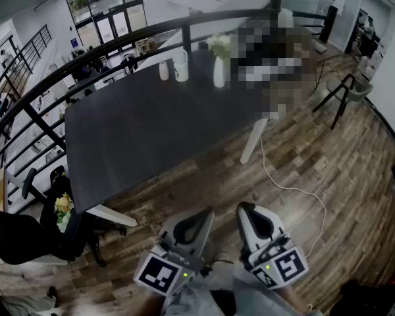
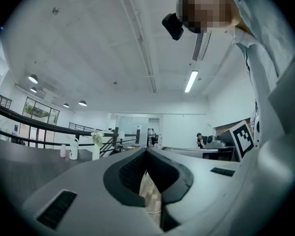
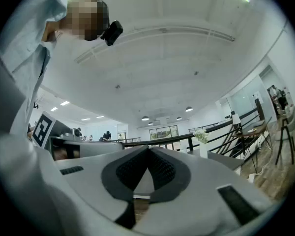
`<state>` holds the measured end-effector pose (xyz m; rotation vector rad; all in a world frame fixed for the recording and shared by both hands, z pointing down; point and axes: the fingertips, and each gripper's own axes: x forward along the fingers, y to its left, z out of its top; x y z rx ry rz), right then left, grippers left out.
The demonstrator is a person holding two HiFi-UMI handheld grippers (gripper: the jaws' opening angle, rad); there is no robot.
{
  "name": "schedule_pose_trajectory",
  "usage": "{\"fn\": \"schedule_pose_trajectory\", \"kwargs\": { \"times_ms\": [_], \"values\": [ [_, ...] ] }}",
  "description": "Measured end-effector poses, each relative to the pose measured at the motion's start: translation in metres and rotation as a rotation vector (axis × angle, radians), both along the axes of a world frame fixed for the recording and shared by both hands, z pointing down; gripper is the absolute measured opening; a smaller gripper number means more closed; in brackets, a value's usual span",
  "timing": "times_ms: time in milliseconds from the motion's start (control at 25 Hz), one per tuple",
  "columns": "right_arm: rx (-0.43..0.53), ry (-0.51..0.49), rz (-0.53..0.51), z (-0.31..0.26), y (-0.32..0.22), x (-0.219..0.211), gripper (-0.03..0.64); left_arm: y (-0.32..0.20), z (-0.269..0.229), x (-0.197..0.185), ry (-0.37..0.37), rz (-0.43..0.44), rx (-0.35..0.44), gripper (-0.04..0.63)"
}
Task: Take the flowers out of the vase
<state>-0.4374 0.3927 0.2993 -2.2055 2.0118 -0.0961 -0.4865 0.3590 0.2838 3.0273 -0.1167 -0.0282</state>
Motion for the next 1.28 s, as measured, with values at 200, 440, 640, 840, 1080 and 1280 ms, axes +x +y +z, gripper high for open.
{"fn": "schedule_pose_trajectory", "kwargs": {
  "times_ms": [200,440,640,840,1080,1280],
  "values": [
    [0.002,0.001,0.015,0.002,-0.005,-0.003,0.002,-0.005,-0.002,-0.003,0.016,0.011,0.006,0.000],
    [0.001,0.001,0.037,0.005,-0.010,-0.007,0.002,-0.012,0.001,-0.009,0.020,0.027,0.007,0.000],
    [0.005,-0.011,0.060,0.005,-0.016,-0.009,0.002,-0.020,0.004,-0.013,0.016,0.039,0.005,0.000],
    [0.003,-0.022,0.089,0.009,-0.020,-0.013,0.002,-0.024,0.006,-0.020,0.011,0.062,0.011,0.000],
    [0.010,-0.043,0.133,0.011,-0.020,-0.021,0.002,-0.030,0.010,-0.029,0.002,0.091,0.015,0.000],
    [-0.009,-0.041,0.168,0.014,-0.015,-0.020,0.002,-0.029,0.015,-0.030,-0.007,0.112,0.001,-0.002]
  ]
}}
